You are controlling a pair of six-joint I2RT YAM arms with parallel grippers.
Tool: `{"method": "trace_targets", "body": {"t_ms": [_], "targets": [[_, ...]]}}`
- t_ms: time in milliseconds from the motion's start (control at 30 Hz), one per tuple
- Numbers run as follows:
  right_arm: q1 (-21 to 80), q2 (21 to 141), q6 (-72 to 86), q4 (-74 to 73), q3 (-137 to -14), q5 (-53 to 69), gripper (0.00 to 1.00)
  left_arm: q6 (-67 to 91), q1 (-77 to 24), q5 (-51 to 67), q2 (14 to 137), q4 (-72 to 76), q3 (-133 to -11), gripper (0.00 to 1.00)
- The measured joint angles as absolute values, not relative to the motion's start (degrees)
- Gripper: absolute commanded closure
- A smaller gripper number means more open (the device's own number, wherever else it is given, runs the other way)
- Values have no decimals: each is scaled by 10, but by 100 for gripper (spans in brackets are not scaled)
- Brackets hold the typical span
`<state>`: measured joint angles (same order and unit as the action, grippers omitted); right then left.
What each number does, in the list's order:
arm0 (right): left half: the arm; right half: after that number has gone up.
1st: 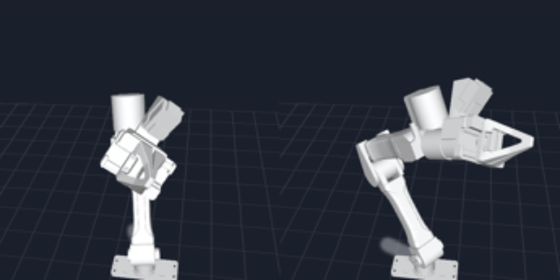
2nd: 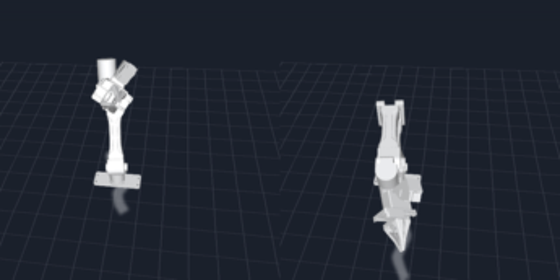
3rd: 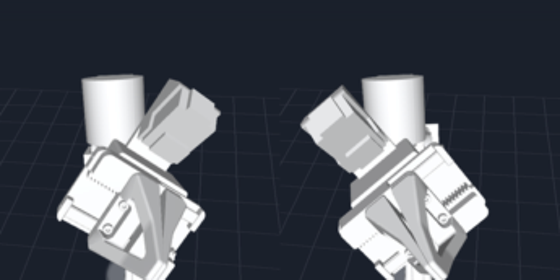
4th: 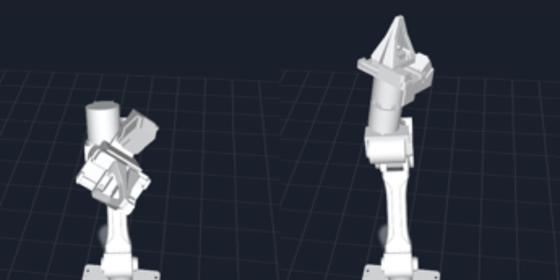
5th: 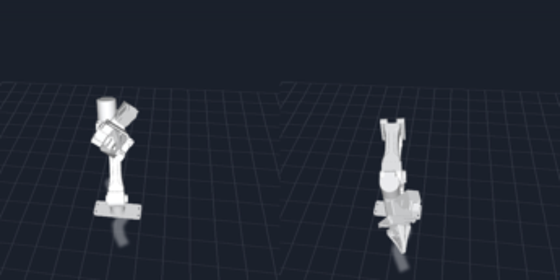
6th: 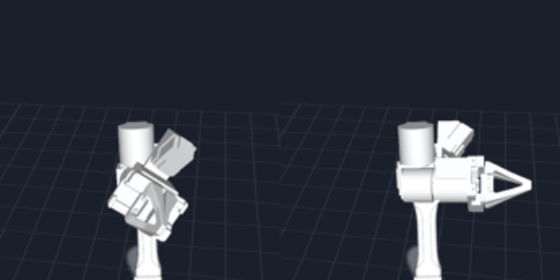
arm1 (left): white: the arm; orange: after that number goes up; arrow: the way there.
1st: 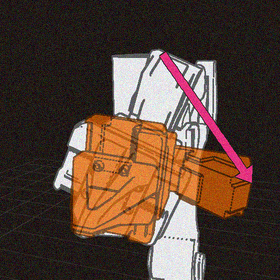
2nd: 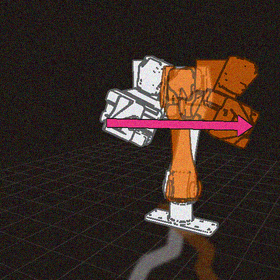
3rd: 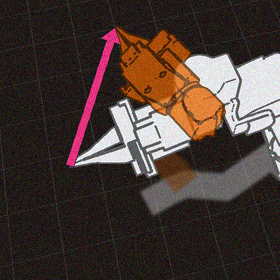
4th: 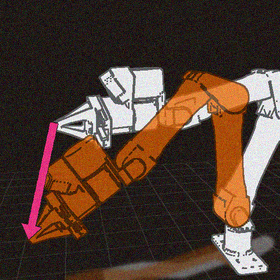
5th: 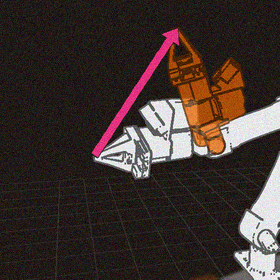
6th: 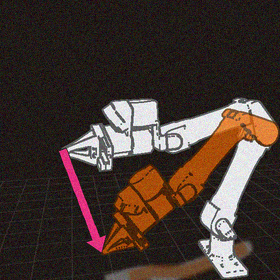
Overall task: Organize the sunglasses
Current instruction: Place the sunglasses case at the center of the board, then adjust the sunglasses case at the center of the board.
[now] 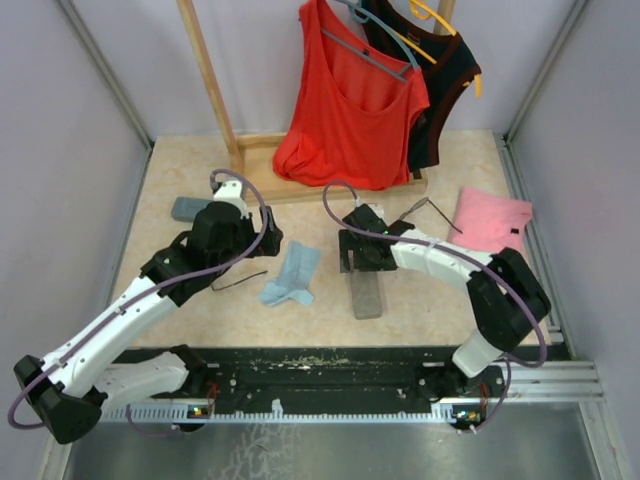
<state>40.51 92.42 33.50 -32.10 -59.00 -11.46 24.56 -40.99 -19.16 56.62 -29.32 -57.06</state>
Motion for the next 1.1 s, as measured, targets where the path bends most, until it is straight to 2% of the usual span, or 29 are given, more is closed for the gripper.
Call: {"method": "trace_targets", "body": {"t_ms": [100, 300, 433, 600, 700, 833, 1100], "targets": [[405, 884, 335, -306, -588, -110, 6, 258, -410, -206, 576, -303, -574, 0], [398, 808, 341, -291, -580, -122, 5, 284, -410, -225, 597, -320, -587, 0], [336, 729, 364, -270, -530, -114, 4, 319, -419, -226, 639, -330, -604, 2], [166, 611, 405, -246, -444, -74, 1, 400, -500, -255, 731, -350, -636, 2], [116, 579, 423, -257, -436, -65, 1, 448, -555, -267, 791, -350, -655, 2], [99, 534, 441, -275, -434, -77, 1, 493, -597, -282, 864, -350, -691, 2], [98, 412, 447, -299, -416, -100, 2, 531, -632, -296, 1067, -384, -861, 0]]}}
